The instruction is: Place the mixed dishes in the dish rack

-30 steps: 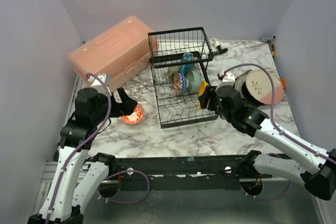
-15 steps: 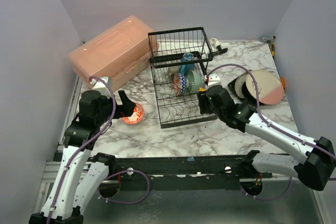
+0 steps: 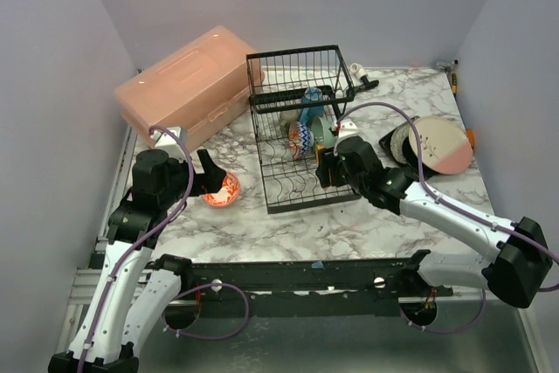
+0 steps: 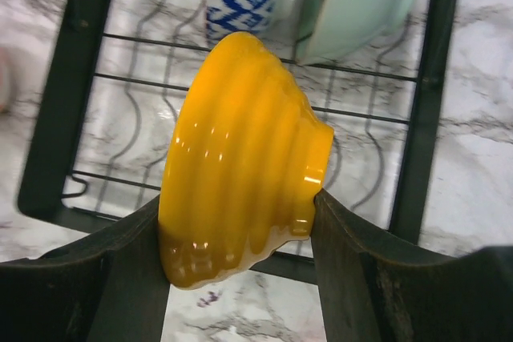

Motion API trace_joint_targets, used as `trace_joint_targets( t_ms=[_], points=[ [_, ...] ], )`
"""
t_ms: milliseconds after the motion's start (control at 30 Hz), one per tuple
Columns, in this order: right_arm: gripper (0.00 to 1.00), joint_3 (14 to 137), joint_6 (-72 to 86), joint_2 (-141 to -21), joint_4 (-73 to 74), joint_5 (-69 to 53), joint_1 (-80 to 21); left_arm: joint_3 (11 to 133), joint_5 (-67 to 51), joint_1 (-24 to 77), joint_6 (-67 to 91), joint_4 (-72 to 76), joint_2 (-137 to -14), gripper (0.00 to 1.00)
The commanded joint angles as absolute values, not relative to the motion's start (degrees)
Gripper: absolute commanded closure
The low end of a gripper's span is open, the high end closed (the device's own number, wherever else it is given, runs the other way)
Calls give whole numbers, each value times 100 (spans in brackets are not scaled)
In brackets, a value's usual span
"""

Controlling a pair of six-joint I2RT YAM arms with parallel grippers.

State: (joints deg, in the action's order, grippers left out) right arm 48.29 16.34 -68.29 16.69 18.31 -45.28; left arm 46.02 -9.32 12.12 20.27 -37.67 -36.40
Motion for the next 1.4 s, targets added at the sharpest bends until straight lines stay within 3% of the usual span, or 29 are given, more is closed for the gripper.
trace_joint_targets(
  t_ms=[0,967,1367],
  points=[
    [100,5114,2202,-7073,1024,654,-4538,4535,-861,1213,1942,-3658,-3647,9],
    [100,5959,2529,-8690,1906,2098,-4896,4535,-882,1213,1925,-3665,-3757,10],
    [100,5923,2408,-8242,1828,2501,-4995,4535,-960,1213,1920,-3635,-3792,10]
  ],
)
